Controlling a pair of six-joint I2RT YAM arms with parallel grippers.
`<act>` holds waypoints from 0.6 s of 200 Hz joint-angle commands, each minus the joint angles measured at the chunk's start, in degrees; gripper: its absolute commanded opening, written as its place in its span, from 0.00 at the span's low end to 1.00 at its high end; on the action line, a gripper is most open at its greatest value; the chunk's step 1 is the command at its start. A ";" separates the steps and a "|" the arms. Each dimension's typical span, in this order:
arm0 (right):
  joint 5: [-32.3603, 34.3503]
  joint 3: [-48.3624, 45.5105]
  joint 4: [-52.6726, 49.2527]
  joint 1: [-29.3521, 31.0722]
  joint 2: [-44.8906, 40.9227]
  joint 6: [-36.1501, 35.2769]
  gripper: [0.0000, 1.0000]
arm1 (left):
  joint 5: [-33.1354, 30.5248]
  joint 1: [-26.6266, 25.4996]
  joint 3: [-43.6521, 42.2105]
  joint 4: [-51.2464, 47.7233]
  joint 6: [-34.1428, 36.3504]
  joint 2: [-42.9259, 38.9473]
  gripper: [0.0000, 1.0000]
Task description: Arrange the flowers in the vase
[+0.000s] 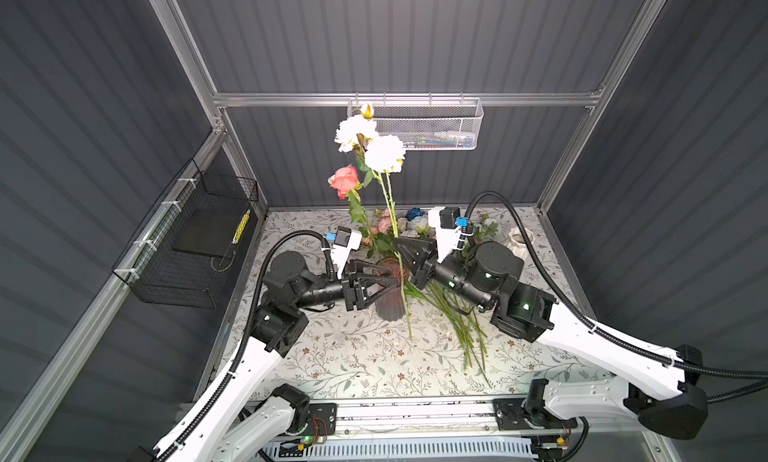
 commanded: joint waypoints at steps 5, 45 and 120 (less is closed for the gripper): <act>-3.13 2.78 3.10 0.40 0.94 1.52 0.03 | 0.85 -0.30 3.11 -2.23 3.49 1.17 0.54; -4.53 3.21 3.46 0.60 1.87 2.88 0.03 | 0.23 -0.30 4.81 -3.43 5.50 3.07 0.36; 0.79 -2.23 3.54 0.60 -4.46 0.86 0.38 | -12.73 -0.30 10.38 -10.00 14.22 2.74 0.00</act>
